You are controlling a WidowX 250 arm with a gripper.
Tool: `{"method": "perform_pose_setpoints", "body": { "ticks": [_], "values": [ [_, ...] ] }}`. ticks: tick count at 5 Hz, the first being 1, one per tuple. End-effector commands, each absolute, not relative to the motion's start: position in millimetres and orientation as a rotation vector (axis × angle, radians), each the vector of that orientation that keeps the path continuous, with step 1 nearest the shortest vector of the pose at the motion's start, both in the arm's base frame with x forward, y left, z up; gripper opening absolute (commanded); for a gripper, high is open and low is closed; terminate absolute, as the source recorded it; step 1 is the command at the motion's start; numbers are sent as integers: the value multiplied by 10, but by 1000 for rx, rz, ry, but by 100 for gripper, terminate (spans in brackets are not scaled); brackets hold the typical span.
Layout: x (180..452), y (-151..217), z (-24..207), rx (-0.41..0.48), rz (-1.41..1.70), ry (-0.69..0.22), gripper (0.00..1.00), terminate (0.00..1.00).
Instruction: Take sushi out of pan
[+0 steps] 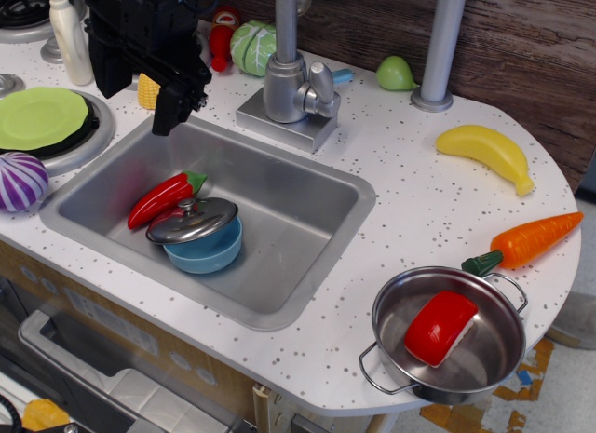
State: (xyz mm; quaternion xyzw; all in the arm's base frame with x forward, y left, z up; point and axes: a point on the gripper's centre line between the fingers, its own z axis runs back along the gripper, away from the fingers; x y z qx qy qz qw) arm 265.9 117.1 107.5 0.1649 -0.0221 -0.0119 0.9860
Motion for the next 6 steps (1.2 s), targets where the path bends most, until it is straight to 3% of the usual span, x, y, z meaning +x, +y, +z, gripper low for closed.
{"method": "perform_pose_setpoints", "body": {
  "ticks": [1,3,4,6],
  "values": [
    [2659,1171,1075,331,-24,-44,100,0],
    [3000,282,1185,298,13,-40,100,0],
    [3088,-222,1161,315,2,-95,100,0],
    [3031,-1125,899,198,96,-105,100,0]
  ]
}}
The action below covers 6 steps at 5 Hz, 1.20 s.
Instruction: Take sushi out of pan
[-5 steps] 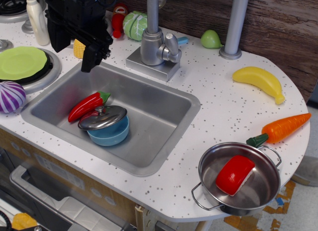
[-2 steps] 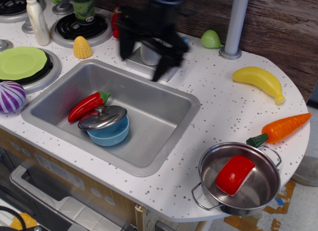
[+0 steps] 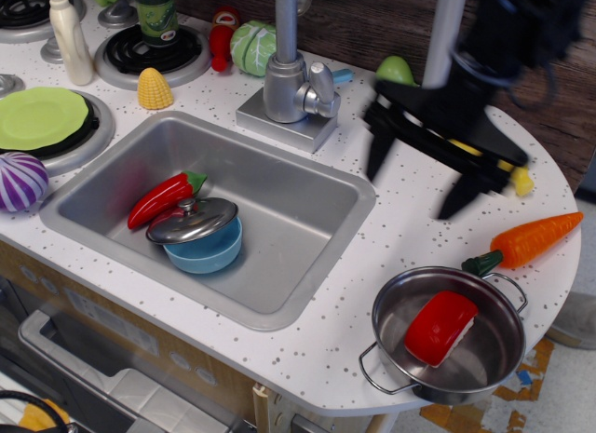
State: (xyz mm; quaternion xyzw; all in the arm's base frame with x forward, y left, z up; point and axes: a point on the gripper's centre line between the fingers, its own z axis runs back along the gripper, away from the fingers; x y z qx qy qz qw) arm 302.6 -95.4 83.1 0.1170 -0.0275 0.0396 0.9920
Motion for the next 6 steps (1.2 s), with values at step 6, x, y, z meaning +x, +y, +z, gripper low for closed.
{"method": "perform_pose_setpoints", "body": {
  "ticks": [6],
  "values": [
    [2589,-1216,254,78,189,-182,100,0]
  ]
}}
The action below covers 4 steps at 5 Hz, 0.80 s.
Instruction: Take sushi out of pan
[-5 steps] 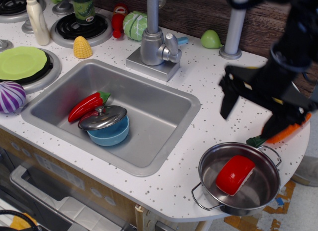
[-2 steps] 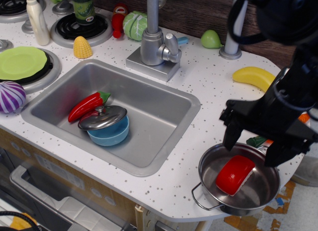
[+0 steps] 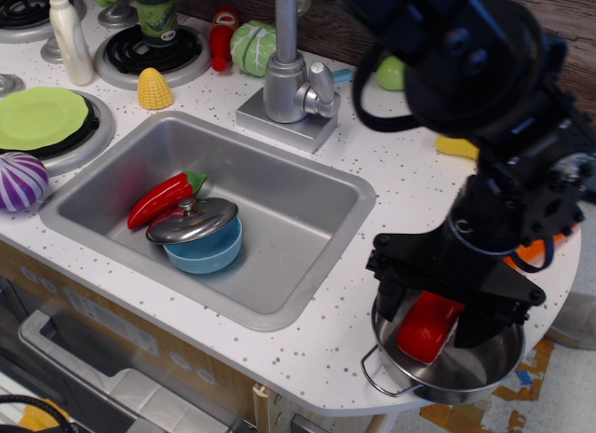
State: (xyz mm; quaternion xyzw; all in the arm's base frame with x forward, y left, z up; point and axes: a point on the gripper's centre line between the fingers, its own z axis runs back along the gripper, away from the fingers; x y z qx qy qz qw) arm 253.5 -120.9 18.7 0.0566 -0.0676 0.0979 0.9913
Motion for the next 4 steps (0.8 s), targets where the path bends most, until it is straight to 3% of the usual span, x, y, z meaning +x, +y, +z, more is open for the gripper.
{"method": "perform_pose_setpoints", "body": {
  "ticks": [1,2,3,4],
  "values": [
    [2614,-1223,168,55,189,-196,100,0],
    [2655,-1230,169,48,194,-190,0,0],
    [2691,-1246,247,17,188,-166,0,0],
    [2705,-1245,466,23,193,-131,0,0]
  ]
}}
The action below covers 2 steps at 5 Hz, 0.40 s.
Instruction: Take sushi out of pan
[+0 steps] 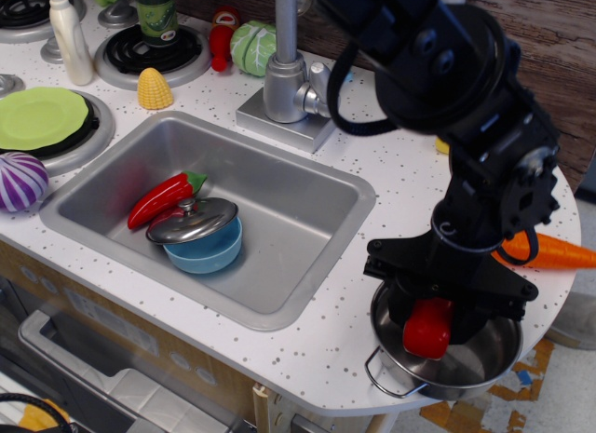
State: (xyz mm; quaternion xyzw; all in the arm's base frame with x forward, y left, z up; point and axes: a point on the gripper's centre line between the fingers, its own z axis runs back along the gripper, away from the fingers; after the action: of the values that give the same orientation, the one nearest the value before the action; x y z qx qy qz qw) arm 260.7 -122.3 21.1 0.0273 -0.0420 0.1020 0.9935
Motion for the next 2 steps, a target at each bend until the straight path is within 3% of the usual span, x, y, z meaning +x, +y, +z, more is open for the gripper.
{"method": "perform_pose_setpoints", "body": {
  "ticks": [1,2],
  "values": [
    [2785,-1189,909,50,190,-47,0,0],
    [2950,-964,1231,90,140,-2,0,0]
  ]
}}
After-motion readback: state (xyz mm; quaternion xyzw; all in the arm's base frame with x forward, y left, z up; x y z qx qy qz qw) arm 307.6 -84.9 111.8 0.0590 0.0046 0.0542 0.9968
